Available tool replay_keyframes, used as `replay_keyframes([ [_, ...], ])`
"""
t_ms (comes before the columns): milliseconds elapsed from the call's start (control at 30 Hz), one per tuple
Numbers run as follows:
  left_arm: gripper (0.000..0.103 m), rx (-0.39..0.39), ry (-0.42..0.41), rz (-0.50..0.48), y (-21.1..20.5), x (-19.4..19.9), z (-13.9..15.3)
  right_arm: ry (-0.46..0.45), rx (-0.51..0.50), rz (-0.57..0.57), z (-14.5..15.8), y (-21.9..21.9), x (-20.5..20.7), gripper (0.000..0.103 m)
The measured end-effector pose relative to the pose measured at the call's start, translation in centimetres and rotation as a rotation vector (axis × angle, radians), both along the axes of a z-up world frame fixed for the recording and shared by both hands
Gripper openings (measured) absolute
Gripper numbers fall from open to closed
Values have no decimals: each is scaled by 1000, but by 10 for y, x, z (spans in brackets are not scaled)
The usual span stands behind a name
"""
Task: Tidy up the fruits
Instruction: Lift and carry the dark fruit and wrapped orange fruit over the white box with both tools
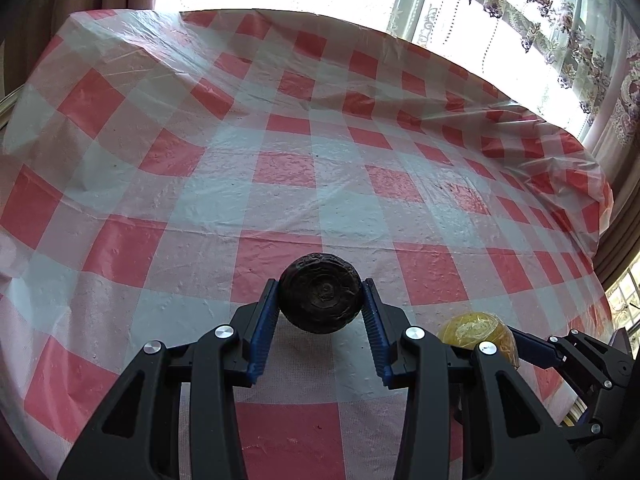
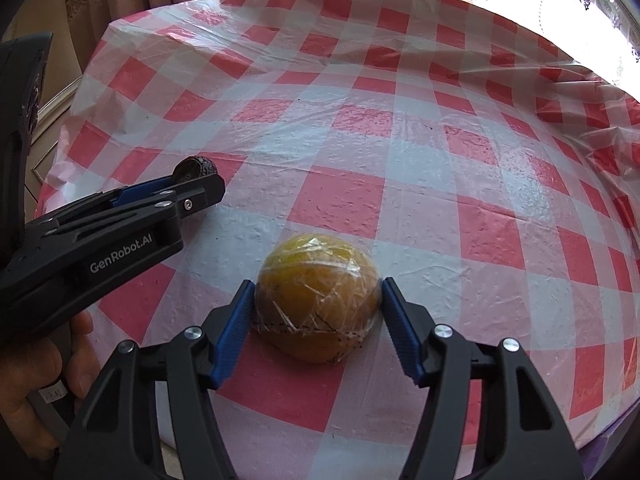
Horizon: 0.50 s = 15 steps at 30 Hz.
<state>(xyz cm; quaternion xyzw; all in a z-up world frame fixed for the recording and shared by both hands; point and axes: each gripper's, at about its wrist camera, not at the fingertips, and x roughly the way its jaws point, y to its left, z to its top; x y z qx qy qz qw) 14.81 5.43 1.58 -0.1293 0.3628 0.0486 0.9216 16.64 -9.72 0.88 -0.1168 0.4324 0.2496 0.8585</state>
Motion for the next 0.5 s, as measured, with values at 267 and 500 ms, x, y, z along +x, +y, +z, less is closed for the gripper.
replay_keyframes([
  [267,40,47,-18,-7,-12,-4,7,3,51,-36,4,-19,-4,64],
  [500,40,112,-23,-22,-29,-8,13,4,74,-58,7,-35,-10,64],
])
